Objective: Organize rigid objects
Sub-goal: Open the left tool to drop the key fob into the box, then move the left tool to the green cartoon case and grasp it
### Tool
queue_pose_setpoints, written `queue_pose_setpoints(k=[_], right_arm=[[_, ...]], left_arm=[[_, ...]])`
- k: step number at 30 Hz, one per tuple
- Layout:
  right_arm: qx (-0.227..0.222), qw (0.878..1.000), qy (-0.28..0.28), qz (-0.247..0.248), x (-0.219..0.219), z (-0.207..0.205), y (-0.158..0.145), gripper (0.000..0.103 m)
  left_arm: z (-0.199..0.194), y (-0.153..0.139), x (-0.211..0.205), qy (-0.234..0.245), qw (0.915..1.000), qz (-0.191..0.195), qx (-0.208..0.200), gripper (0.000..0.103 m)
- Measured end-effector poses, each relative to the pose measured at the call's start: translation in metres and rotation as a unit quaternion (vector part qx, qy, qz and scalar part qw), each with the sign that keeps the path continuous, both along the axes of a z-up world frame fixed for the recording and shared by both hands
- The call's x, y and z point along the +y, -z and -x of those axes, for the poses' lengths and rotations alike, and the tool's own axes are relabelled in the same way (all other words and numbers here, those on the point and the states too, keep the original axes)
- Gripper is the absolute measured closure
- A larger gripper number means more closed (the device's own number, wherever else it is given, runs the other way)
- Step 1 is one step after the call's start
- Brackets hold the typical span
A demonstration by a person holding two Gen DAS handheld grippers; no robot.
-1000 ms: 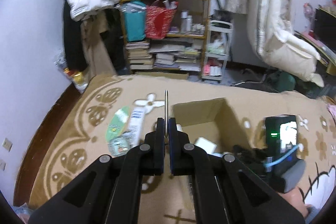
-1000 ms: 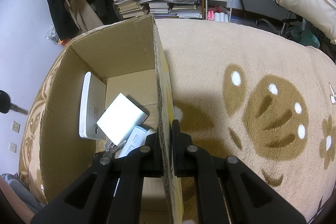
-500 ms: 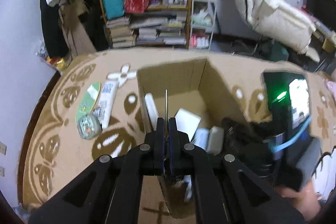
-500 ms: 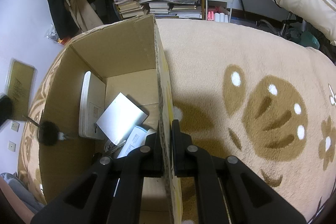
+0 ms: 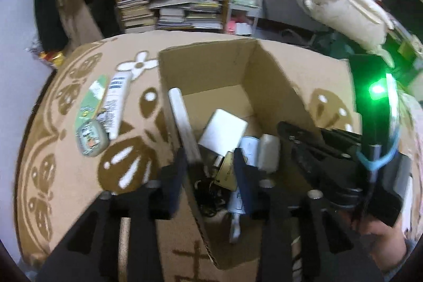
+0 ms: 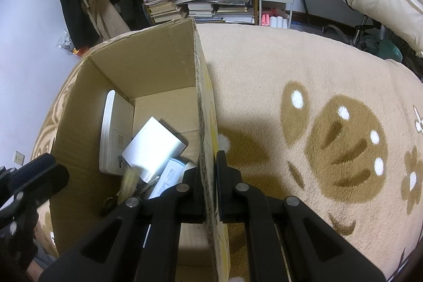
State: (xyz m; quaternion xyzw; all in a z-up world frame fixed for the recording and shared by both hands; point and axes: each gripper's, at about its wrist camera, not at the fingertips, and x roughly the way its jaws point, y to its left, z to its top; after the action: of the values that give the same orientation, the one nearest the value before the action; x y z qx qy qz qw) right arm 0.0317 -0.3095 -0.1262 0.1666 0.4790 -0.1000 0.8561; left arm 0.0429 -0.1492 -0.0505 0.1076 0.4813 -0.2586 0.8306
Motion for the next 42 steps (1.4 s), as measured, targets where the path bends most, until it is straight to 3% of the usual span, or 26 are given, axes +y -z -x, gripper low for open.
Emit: queue_pose_setpoints(k=[1,2,4,8,17,22,25,30,42], right_arm=[[0.001,1.000,0.000,0.001,0.000,0.000,0.000,0.096],[0.001,1.000,0.000,0.000,-0.002,-0.001,0.000,0.096],[0.000,1.000,0.001,-0.003,0.000,-0.001,-0.001,0.096],[0.001,1.000,0.000,0.002,-0.001,-0.001,-0.001,0.096],[0.000,1.000,0.000,-0.002,0.002,0.000,-0.001,0.096],[0.000,1.000,0.000,-0.001,0.002,0.000,-0.001,0.096],[0.000,1.000,0.001,-0.003,0.001,0.000,-0.001,0.096],[0.000,1.000,0.001,-0.003,0.002,0.000,-0.001,0.096],[0.000,1.000,0.001,-0.004,0.002,0.001,0.000,0.096]], left_arm=[[0.002,-0.004,0.001,-0.010,0.9997,-0.012,-0.019,0.020],[0.004,-0.009,0.003,-0.021,0.9984,-0.023,-0.048,0.010],[0.005,-0.018,0.005,-0.022,0.9969,-0.024,-0.072,0.010],[-0.009,-0.029,0.022,-0.053,0.9955,-0.014,-0.078,0.008],[-0.083,-0.017,0.077,-0.145,0.9876,-0.036,-0.048,0.008],[-0.125,0.007,0.111,-0.202,0.9780,-0.047,-0.026,0.008],[-0.141,0.025,0.124,-0.216,0.9746,-0.059,-0.015,0.008],[-0.157,0.056,0.142,-0.239,0.9703,-0.027,0.030,0.008],[-0.157,0.088,0.137,-0.234,0.9707,-0.040,0.040,0.010]])
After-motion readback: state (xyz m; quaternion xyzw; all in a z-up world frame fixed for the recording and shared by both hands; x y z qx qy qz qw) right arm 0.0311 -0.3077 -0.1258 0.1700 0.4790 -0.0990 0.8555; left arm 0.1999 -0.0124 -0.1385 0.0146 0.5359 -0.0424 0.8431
